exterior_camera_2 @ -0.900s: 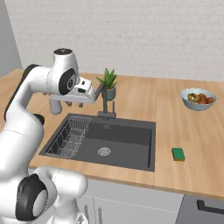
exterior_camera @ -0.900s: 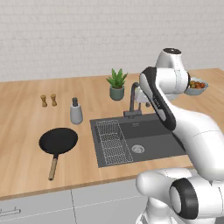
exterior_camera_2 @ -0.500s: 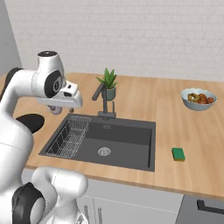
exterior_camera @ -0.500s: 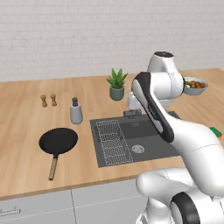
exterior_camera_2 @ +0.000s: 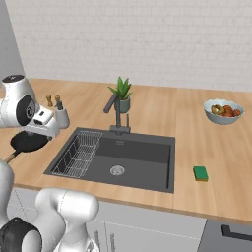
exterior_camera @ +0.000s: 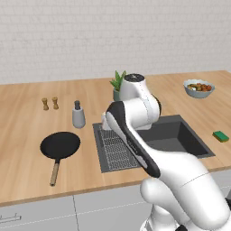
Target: Pick the pan and sponge and place them into the sink. Then turn on the water.
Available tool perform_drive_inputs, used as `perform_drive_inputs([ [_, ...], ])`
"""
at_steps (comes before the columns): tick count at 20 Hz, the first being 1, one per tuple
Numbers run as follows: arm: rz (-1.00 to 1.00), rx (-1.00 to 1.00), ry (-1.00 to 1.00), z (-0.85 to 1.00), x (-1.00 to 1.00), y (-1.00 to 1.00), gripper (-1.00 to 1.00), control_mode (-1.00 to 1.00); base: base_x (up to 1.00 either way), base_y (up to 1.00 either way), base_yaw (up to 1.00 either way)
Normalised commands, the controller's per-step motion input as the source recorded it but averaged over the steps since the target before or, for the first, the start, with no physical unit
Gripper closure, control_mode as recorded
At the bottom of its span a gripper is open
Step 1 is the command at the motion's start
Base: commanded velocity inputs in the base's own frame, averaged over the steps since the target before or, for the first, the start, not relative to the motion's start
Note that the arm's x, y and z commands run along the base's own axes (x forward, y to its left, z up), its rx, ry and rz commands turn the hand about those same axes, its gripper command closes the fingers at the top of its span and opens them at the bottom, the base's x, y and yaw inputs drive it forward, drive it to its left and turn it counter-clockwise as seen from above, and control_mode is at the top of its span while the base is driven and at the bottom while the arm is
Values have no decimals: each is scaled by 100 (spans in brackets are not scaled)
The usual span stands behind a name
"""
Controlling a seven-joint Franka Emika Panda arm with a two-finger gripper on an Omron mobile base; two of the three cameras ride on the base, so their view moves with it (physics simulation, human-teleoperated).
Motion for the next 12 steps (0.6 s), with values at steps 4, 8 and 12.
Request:
perform_drive_inputs([
  [4, -12, 0, 0, -7, 2, 90, -100, -100, 0, 0, 0],
  [8, -5, 0, 0, -8, 3, 51, -100, -100, 0, 0, 0],
  [12, -1, 0, 0, -14, 5, 29, -100, -100, 0, 0, 0],
])
